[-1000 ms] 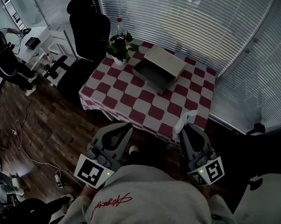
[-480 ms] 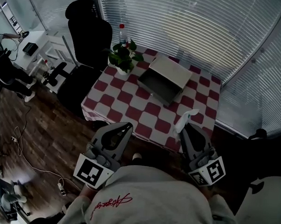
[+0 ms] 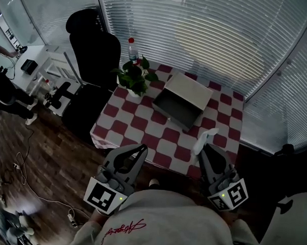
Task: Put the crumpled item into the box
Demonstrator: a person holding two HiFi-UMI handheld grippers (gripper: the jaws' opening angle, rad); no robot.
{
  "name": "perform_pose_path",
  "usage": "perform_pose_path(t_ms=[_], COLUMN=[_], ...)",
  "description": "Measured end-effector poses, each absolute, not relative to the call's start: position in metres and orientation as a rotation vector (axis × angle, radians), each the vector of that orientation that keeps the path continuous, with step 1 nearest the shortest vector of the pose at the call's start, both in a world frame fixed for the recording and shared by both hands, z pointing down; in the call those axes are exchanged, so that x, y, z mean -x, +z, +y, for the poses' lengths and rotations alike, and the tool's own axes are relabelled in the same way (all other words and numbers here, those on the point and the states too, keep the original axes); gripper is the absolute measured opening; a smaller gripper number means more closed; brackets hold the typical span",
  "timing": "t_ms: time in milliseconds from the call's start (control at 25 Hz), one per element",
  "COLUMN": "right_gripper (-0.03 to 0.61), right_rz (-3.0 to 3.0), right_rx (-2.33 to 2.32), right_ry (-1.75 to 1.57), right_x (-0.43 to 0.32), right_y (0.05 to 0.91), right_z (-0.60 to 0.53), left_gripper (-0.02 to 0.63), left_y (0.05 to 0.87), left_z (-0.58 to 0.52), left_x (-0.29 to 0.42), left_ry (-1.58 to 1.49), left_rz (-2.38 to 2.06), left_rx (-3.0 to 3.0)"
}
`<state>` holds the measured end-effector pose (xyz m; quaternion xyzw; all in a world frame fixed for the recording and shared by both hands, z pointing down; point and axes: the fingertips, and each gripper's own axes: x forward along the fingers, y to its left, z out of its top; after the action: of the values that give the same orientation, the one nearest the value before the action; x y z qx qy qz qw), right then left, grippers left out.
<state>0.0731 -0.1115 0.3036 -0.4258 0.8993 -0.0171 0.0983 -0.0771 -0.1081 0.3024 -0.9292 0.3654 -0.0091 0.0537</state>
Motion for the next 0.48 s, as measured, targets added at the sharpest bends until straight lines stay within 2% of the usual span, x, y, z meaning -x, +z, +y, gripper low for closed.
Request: perform_pose_path(t_ms=[480], right_gripper=[0.048], right_rz=[2.662], right_rx=[1.277], right_ry=[-0.068], right_x=[-0.062], right_y=[0.314], right_z=[-0.130], left_gripper=[0.020], left_y=[0.312], left_z=[-0.133], left_x=[0.080], left_ry=[-0.022], left_rz=[1.070], left_rx=[2.856])
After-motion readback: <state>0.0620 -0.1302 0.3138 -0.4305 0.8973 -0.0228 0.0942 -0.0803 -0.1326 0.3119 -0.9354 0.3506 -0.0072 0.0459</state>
